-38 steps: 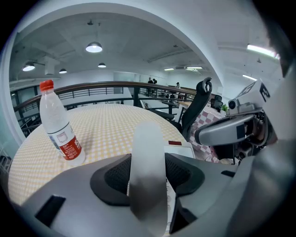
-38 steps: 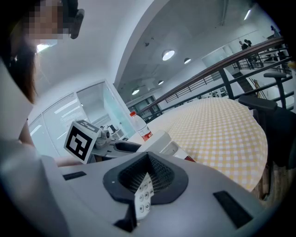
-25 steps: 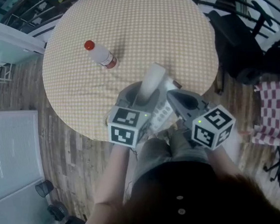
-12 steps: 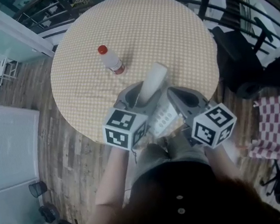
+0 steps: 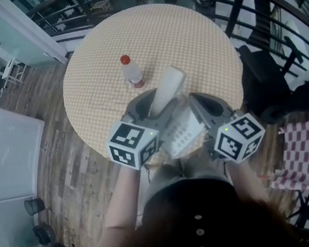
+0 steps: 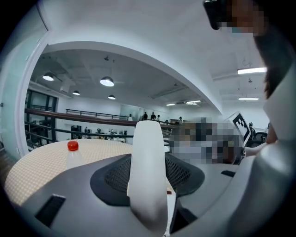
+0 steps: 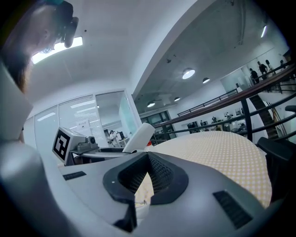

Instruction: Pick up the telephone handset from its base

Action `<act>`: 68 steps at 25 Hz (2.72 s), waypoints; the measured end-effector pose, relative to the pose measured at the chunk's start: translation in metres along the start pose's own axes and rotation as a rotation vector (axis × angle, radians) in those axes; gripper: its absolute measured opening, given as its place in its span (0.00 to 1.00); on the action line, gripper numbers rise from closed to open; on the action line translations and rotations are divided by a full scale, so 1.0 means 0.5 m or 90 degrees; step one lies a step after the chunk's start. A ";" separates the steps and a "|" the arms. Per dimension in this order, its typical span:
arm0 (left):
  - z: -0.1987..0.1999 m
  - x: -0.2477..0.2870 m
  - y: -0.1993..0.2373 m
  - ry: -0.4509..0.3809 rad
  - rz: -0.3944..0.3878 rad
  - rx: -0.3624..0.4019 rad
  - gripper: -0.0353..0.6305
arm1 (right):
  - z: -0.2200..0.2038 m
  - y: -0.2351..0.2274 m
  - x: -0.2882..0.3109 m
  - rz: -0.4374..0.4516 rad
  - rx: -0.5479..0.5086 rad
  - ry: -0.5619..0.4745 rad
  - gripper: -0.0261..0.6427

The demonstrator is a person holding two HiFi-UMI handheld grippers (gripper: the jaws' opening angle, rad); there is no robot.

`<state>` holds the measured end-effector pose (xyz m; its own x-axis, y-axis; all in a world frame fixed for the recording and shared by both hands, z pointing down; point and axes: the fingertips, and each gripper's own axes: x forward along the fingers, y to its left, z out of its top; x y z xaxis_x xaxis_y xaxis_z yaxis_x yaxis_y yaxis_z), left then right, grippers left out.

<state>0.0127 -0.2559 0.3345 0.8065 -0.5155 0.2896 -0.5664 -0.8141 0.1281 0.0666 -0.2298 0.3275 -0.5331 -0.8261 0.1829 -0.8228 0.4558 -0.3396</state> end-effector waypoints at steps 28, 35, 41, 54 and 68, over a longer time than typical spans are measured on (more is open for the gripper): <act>0.031 -0.186 0.059 -0.230 0.065 -0.161 0.39 | 0.059 0.063 0.026 0.096 0.032 -0.029 0.05; -0.010 -0.214 0.074 -0.235 0.073 -0.210 0.39 | 0.030 0.062 0.042 0.106 0.056 -0.015 0.05; -0.036 -0.241 0.079 -0.236 0.074 -0.245 0.39 | 0.029 0.100 0.054 0.128 0.050 -0.009 0.05; -0.073 -0.232 0.071 -0.232 0.050 -0.292 0.39 | 0.000 0.075 0.023 0.095 0.060 0.006 0.05; -0.061 -0.210 0.043 -0.225 0.010 -0.275 0.39 | -0.026 0.081 0.021 0.099 0.065 0.027 0.05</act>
<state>-0.0895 -0.2113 0.3357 0.7636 -0.6449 -0.0315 -0.5364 -0.6608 0.5250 0.0254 -0.2157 0.3277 -0.6621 -0.7326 0.1580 -0.7065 0.5397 -0.4578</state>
